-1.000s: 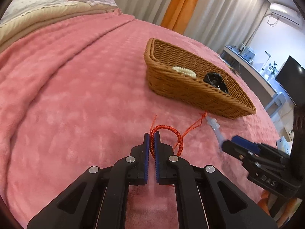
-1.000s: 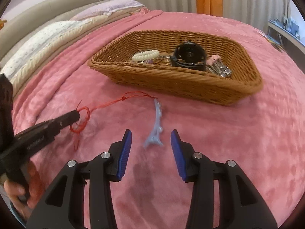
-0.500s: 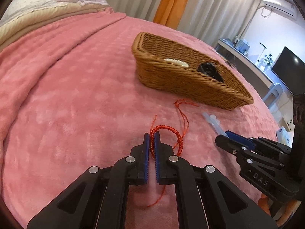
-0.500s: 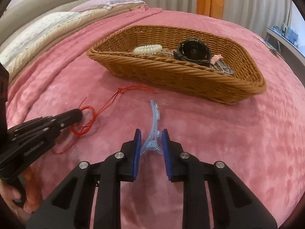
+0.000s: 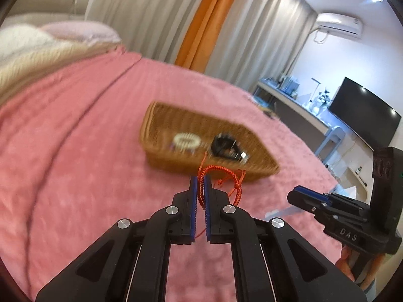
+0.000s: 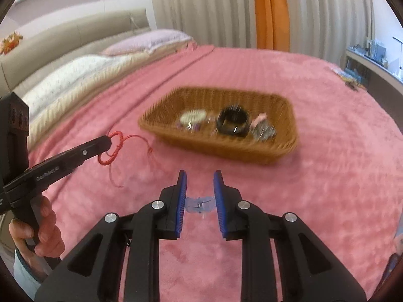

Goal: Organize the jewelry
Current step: 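Carry the red cord and clear clip into the basket and open both tools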

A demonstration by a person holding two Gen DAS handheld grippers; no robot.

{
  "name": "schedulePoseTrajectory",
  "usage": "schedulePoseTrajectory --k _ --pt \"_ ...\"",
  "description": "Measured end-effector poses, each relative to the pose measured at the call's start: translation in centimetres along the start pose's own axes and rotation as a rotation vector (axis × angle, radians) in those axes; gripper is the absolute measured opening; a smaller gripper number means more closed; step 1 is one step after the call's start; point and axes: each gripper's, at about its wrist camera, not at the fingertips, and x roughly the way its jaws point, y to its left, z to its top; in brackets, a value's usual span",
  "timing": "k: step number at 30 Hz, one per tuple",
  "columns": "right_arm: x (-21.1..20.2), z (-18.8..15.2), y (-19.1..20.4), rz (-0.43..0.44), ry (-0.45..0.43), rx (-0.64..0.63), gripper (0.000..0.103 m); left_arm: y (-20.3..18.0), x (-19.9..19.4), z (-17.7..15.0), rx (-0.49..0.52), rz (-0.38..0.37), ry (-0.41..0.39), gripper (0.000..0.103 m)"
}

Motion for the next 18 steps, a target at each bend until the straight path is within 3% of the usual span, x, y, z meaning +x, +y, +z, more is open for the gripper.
schedulePoseTrajectory --k 8,14,18 --pt "-1.6 6.3 -2.7 -0.048 -0.105 0.012 0.019 -3.4 0.3 5.9 0.086 -0.008 -0.08 0.003" --pt "2.4 9.9 -5.8 -0.082 -0.114 0.067 0.019 -3.3 4.7 9.3 0.067 -0.011 -0.112 0.003" --pt "5.9 10.7 -7.9 -0.096 -0.11 0.102 0.019 -2.5 9.2 9.8 0.06 0.024 -0.079 0.003"
